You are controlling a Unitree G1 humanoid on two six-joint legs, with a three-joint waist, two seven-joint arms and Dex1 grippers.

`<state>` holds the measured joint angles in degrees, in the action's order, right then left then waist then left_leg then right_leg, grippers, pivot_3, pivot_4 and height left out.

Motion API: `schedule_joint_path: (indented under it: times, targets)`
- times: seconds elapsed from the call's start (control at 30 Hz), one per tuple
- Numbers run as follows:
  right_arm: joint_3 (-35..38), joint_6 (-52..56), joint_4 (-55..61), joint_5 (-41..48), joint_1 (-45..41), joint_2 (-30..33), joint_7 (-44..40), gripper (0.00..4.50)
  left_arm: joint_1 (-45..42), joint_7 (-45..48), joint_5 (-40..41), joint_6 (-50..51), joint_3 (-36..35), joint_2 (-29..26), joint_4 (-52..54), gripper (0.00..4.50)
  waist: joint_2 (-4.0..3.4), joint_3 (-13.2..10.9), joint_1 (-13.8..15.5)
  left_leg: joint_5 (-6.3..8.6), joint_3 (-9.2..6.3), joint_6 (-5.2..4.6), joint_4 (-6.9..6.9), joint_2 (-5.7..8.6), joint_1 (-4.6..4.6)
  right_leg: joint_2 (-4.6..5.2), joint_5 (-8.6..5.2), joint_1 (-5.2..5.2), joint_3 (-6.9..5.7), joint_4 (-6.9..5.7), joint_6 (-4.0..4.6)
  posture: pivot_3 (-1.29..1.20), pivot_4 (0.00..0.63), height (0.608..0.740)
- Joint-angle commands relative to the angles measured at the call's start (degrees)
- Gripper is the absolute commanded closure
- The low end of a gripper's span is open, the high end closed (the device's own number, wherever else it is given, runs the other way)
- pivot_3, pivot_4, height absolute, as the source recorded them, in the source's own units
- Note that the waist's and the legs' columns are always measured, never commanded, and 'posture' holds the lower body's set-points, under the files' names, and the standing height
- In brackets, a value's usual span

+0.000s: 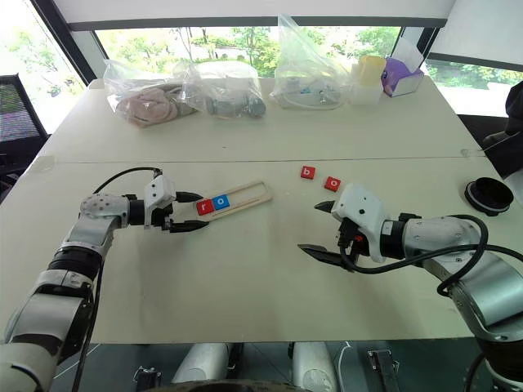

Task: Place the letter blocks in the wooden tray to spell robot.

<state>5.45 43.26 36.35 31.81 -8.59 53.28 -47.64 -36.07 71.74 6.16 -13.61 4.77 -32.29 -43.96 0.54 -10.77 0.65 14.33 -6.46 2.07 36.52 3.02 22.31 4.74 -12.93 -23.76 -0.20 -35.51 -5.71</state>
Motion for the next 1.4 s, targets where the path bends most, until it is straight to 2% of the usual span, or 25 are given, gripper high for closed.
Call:
schedule_joint_path:
  times: [0.03,0.3,0.57,0.87,1.17,1.4]
  targets:
    - [0.93,-0.88,1.75,0.12,-1.20,0.50,-0.05,0.00,2.89,-0.77,-1.74,-2.00,0.93,-0.37,-0.35,1.35,0.01,0.01,0.00,0.00,0.00,0.00,0.01,0.00,0.00,0.00,0.00,0.00,0.00,0.01,0.00,0.00,0.150,0.740]
    - [0.74,-0.98,1.24,-0.31,-1.95,0.56,0.03,0.00,5.16,2.37,-1.63,-0.50,4.47,1.07,6.95,1.35,-0.01,0.02,0.04,0.03,-0.01,-0.04,-0.01,0.02,0.02,0.04,0.00,0.01,0.02,0.09,-0.01,0.00,0.150,0.740]
    - [0.21,-1.17,0.58,-1.02,-2.85,0.17,0.32,0.00,1.85,6.82,-1.02,7.65,7.97,2.90,12.72,1.35,-0.01,0.02,0.19,0.05,0.01,-0.07,0.05,0.13,0.07,0.08,-0.01,0.16,0.02,0.29,-0.04,0.00,0.150,0.740]
    - [1.40,-0.79,2.13,-0.92,-1.04,-0.61,1.96,0.00,0.86,8.73,-2.11,10.66,12.83,6.05,19.22,1.35,0.01,0.00,0.07,0.05,-0.01,-0.08,0.07,0.12,0.08,0.06,-0.01,0.15,0.01,0.28,-0.05,0.00,0.150,0.740]
    - [1.77,-0.82,3.22,-0.69,0.49,-0.78,3.28,0.00,4.26,7.02,-3.99,10.87,14.74,4.13,25.11,1.35,0.01,0.00,0.06,0.06,-0.02,-0.09,0.06,0.08,0.07,0.04,-0.02,0.14,0.01,0.27,-0.04,0.00,0.150,0.740]
    - [1.35,-1.22,3.44,-0.82,1.09,-0.96,3.77,0.00,7.50,4.31,-3.46,15.99,14.13,2.33,31.46,1.35,0.01,0.00,-0.06,0.06,-0.02,-0.10,0.06,0.06,0.06,0.04,-0.02,0.14,0.02,0.28,-0.03,0.00,0.150,0.740]
